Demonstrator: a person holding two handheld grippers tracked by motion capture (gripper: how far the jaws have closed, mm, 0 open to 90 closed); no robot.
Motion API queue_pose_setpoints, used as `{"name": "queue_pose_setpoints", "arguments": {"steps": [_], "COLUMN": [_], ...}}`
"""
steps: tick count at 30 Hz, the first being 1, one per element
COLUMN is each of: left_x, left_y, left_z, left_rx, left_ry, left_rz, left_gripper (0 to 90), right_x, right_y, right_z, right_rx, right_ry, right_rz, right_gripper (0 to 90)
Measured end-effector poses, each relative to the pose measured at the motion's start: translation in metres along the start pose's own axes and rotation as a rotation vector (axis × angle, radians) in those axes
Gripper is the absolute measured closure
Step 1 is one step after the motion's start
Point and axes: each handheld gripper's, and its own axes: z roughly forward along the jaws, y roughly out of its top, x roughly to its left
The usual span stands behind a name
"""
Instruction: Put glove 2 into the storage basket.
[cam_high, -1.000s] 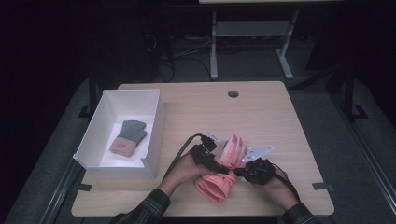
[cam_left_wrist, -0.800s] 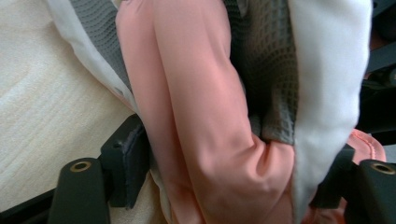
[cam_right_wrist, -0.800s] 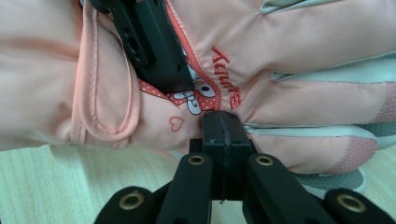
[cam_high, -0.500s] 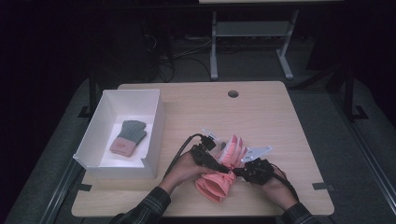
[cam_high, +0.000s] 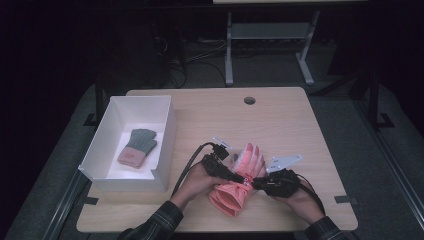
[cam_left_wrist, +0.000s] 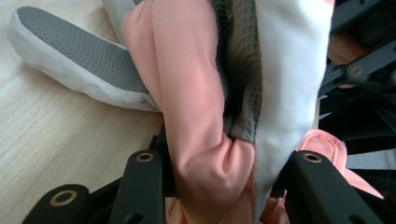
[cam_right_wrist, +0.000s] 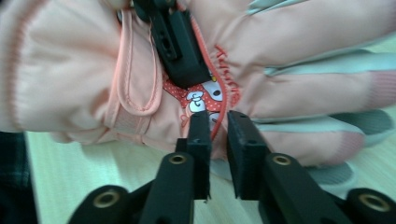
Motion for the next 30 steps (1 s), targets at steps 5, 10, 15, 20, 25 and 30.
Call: {"name": "queue_pose_setpoints", "arguments": {"steps": [5, 10, 15, 20, 25, 30], "left_x": [-0.009, -0.017, -0.022, -0.026, -0.029, -0.036], "left_y": [0.001, 0.002, 0.005, 0.007, 0.01, 0.016], "left_z": [-0.005, -0.017, -0.029, -0.044, -0.057, -0.077], "left_rx": [-0.006, -0.042, -0.068, -0.098, -0.114, -0.113], "left_ry": [0.026, 0.069, 0.09, 0.108, 0.123, 0.138], "left_rz": [0.019, 0.053, 0.058, 0.041, 0.039, 0.037], "left_gripper": [61.3, 61.3, 61.2, 61.1, 60.9, 60.9], "right_x": [-0.003, -0.006, -0.009, -0.013, -0.016, -0.018], "right_y": [-0.007, -0.014, -0.027, -0.036, -0.04, -0.041], "right_z": [-0.019, -0.031, -0.035, -0.033, -0.03, -0.028], "right_rx": [-0.064, -0.096, -0.088, -0.075, -0.077, -0.076], "right_ry": [-0.01, -0.031, -0.059, -0.105, -0.136, -0.148], "right_rz": [0.024, 0.04, 0.101, 0.151, 0.149, 0.156], "right_gripper": [65.3, 53.0, 35.7, 18.9, 13.7, 13.6]}}
